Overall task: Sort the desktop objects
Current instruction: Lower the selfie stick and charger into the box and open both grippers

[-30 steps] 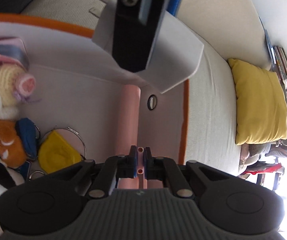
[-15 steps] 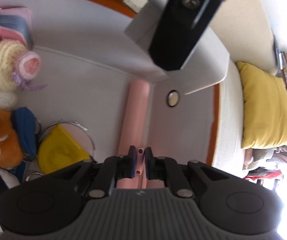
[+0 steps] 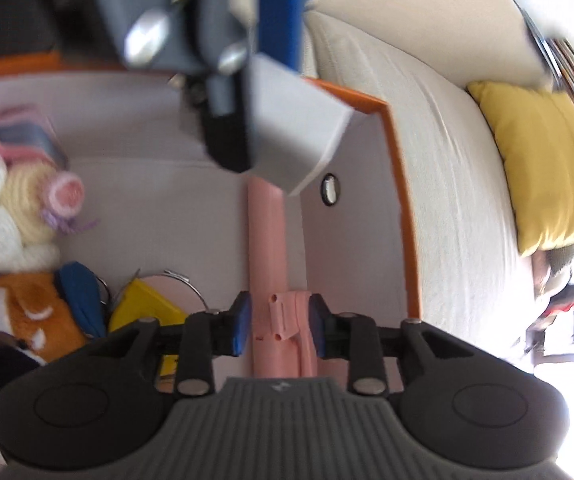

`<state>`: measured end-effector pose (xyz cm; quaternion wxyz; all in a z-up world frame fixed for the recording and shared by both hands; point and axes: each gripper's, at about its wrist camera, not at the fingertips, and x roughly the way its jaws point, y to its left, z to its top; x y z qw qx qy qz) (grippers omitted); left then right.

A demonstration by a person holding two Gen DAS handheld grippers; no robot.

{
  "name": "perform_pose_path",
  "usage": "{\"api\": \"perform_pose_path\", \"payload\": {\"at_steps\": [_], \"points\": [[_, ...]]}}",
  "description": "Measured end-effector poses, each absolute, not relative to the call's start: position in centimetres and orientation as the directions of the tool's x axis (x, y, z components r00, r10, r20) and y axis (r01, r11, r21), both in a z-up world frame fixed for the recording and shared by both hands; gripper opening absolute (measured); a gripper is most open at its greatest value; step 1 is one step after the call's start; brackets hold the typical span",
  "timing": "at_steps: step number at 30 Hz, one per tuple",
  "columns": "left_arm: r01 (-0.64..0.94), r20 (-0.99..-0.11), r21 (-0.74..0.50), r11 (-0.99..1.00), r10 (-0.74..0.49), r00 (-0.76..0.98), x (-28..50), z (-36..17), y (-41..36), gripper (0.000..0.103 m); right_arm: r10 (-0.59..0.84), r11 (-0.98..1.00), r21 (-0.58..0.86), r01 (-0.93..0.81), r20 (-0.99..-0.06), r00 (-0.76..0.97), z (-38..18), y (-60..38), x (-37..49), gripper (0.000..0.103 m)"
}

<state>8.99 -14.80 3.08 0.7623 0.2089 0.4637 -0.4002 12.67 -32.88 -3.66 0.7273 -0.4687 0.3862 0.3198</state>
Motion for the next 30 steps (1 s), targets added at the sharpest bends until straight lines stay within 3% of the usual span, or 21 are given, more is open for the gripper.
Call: {"api": "perform_pose_path", "payload": {"at_steps": [3, 5, 7, 18, 21, 24, 30], "points": [[0.803, -0.879, -0.046, 0.595, -0.406, 0.25, 9.0, 2.7, -14.8, 0.038, 0.146, 0.458, -0.354, -0.815, -0.875, 0.461, -1.8, -34.1, 13.4, 0.029], [0.802, -0.881, -0.047, 0.596, -0.403, 0.248, 9.0, 2.4, -14.9, 0.038, 0.168, 0.536, -0.296, -0.791, -0.88, 0.444, -0.9, -34.9, 14.2, 0.014], [0.804, -0.883, -0.045, 0.593, -0.4, 0.246, 8.9, 2.2, -15.1, 0.038, 0.17, 0.583, -0.274, -0.765, -0.879, 0.445, -0.4, -35.4, 14.8, 0.011], [0.85, -0.929, 0.065, 0.522, -0.28, 0.243, 7.4, -1.6, -19.0, 0.038, 0.154, 0.752, -0.251, -0.609, -0.832, 0.533, 2.4, -38.4, 14.8, 0.011], [0.864, -0.923, 0.205, 0.46, -0.201, 0.327, 6.5, -2.6, -20.2, 0.037, 0.153, 0.78, -0.239, -0.579, -0.824, 0.545, 2.1, -38.4, 12.9, 0.011], [0.877, -0.924, 0.26, 0.404, -0.16, 0.348, 6.3, -3.0, -20.8, 0.037, 0.148, 0.796, -0.237, -0.557, -0.816, 0.559, 0.9, -37.9, 12.0, 0.011], [0.888, -0.937, 0.258, 0.38, -0.127, 0.326, 5.2, -2.7, -21.6, 0.037, 0.159, 0.82, -0.224, -0.527, -0.795, 0.586, 0.7, -37.9, 12.5, 0.011]]}}
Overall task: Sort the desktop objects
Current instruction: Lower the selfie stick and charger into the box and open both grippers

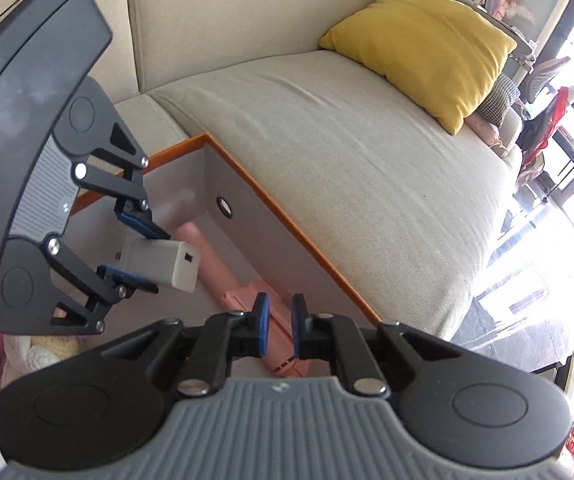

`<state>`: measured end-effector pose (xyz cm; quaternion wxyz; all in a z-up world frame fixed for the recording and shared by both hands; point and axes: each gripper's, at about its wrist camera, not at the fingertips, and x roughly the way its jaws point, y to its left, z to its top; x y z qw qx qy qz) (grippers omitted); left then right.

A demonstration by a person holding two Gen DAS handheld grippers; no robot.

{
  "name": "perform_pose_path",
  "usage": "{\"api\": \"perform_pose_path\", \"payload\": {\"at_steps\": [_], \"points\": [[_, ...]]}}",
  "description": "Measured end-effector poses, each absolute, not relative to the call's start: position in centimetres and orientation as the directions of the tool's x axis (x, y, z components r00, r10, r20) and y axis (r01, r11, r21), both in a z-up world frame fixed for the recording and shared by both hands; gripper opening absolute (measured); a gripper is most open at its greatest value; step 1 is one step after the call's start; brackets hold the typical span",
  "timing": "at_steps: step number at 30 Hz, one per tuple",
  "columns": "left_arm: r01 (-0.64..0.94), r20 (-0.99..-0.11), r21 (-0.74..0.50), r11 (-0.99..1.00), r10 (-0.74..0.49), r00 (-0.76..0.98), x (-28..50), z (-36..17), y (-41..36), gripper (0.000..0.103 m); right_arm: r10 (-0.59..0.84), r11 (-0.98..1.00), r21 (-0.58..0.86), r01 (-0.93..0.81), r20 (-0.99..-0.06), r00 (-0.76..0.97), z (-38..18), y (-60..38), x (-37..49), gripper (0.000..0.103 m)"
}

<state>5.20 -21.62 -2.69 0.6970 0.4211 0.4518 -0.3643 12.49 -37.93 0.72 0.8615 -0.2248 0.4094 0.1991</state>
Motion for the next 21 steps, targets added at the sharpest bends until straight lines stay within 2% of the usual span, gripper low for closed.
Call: {"api": "perform_pose_path", "payload": {"at_steps": [7, 13, 21], "points": [[0.777, -0.957, 0.191, 0.6, -0.061, 0.282, 5.1, -3.7, -21.8, 0.037, 0.173, 0.85, -0.198, -0.489, -0.771, 0.613, 0.5, -39.1, 11.9, 0.011], [0.745, -0.934, 0.319, 0.586, 0.061, 0.352, 3.9, -5.8, -22.4, 0.037, 0.203, 0.858, -0.168, -0.485, -0.757, 0.621, 0.6, -39.6, 11.4, 0.011], [0.738, -0.949, 0.281, 0.613, 0.063, 0.309, 4.2, -7.6, -21.6, 0.037, 0.228, 0.849, -0.163, -0.502, -0.745, 0.627, 0.7, -38.9, 11.7, 0.011]]}}
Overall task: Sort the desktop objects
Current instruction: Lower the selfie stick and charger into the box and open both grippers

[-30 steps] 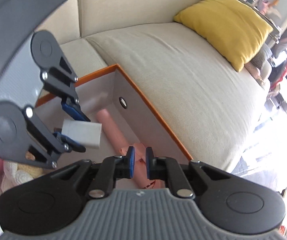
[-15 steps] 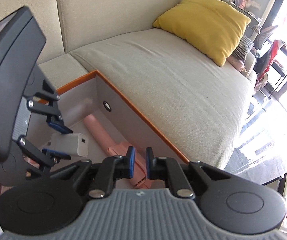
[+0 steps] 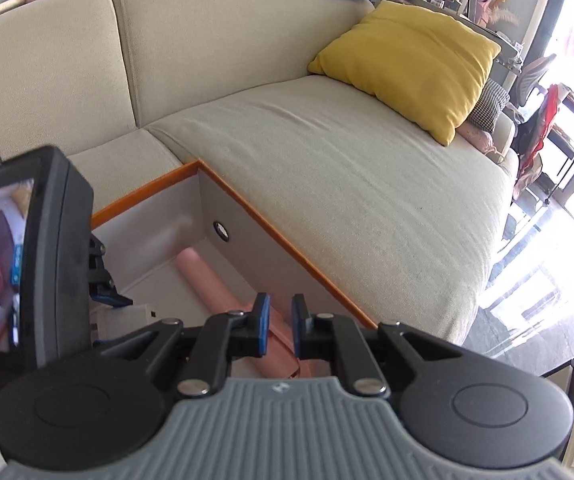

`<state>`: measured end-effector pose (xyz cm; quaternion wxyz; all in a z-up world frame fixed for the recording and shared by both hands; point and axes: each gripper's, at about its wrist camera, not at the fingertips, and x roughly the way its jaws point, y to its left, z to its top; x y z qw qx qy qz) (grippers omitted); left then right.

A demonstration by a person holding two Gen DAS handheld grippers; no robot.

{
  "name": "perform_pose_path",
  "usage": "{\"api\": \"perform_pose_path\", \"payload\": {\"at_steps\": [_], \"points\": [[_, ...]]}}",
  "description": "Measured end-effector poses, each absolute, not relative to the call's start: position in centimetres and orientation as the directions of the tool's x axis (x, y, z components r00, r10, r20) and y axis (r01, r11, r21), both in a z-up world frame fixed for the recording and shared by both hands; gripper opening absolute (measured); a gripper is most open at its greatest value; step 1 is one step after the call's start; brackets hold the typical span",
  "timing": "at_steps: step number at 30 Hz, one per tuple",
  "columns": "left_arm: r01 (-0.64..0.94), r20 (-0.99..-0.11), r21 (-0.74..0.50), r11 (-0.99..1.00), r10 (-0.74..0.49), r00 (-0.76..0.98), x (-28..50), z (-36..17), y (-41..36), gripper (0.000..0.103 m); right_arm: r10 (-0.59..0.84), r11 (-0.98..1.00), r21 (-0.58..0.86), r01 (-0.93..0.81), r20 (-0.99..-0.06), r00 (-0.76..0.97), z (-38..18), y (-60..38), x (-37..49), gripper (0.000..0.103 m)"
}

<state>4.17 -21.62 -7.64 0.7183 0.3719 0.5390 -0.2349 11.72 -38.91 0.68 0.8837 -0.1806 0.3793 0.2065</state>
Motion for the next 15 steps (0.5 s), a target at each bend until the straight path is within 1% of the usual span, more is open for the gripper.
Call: {"api": "perform_pose_path", "payload": {"at_steps": [8, 12, 13, 15], "points": [[0.744, -0.948, 0.272, 0.61, 0.036, 0.317, 4.0, -7.6, -21.0, 0.038, 0.194, 0.847, -0.19, -0.496, -0.758, 0.623, 0.7, -38.4, 11.0, 0.011], [0.755, -0.946, 0.273, 0.596, 0.025, 0.323, 3.7, -7.5, -20.7, 0.04, 0.173, 0.85, -0.206, -0.485, -0.76, 0.627, 1.2, -38.2, 10.5, 0.012], [0.758, -0.945, 0.275, 0.591, 0.022, 0.326, 3.6, -7.3, -20.6, 0.041, 0.169, 0.851, -0.21, -0.482, -0.759, 0.628, 1.3, -38.2, 10.3, 0.012], [0.767, -0.944, 0.277, 0.579, 0.013, 0.331, 3.2, -7.0, -20.5, 0.048, 0.163, 0.85, -0.217, -0.48, -0.758, 0.631, 1.6, -38.0, 9.9, 0.012]]}}
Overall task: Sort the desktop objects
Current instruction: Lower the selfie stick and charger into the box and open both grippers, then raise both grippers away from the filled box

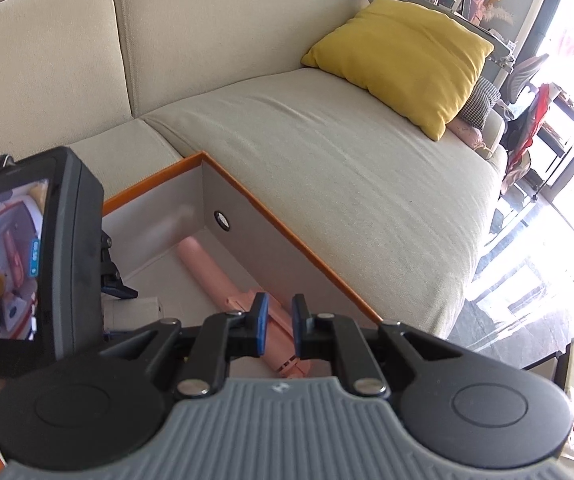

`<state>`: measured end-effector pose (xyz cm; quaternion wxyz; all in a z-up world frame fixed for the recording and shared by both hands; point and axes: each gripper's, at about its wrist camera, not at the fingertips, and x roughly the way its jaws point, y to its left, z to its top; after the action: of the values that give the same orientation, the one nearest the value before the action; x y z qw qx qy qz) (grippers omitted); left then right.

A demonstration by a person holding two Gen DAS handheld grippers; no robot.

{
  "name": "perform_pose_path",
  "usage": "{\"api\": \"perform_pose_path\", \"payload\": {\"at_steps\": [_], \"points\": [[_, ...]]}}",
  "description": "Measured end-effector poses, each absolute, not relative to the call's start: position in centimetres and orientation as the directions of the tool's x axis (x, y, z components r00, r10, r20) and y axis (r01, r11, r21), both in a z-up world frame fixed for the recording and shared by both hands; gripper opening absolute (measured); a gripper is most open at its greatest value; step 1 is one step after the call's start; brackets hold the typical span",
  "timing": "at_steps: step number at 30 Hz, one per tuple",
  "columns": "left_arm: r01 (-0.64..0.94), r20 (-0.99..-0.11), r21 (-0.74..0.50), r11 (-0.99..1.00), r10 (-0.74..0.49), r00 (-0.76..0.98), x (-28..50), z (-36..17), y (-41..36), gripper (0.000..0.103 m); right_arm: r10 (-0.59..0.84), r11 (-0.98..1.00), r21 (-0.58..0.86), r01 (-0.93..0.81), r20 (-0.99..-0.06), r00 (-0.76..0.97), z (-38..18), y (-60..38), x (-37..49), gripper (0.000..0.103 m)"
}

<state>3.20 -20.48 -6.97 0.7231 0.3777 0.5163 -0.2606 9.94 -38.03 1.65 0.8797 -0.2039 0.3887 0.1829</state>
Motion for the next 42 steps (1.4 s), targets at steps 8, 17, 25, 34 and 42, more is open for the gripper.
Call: {"api": "perform_pose_path", "payload": {"at_steps": [8, 17, 25, 34, 42], "points": [[0.773, -0.929, 0.282, 0.569, -0.041, 0.369, 1.2, -4.0, -19.3, 0.068, 0.129, 0.851, -0.252, -0.46, -0.749, 0.65, 3.0, -37.4, 8.3, 0.019], [0.737, -0.882, 0.241, 0.631, -0.175, 0.438, -0.2, 1.6, -16.0, 0.071, 0.076, 0.903, -0.247, -0.352, -0.713, 0.697, 4.9, -37.3, 6.0, 0.028], [0.655, -0.751, 0.127, 0.745, -0.359, 0.554, -3.0, 5.6, -13.1, 0.071, 0.047, 0.97, -0.148, -0.191, -0.66, 0.749, 6.3, -38.0, 2.2, 0.043], [0.562, -0.587, -0.121, 0.818, -0.516, 0.624, -6.0, 9.2, -7.6, 0.071, -0.023, 1.0, -0.007, 0.024, -0.61, 0.792, 5.3, -37.2, -3.2, 0.061], [0.554, -0.606, -0.153, 0.818, -0.521, 0.601, -7.9, 6.6, -5.7, 0.071, -0.117, 0.981, 0.049, 0.189, -0.629, 0.769, 1.9, -35.3, -6.8, 0.062]]}}
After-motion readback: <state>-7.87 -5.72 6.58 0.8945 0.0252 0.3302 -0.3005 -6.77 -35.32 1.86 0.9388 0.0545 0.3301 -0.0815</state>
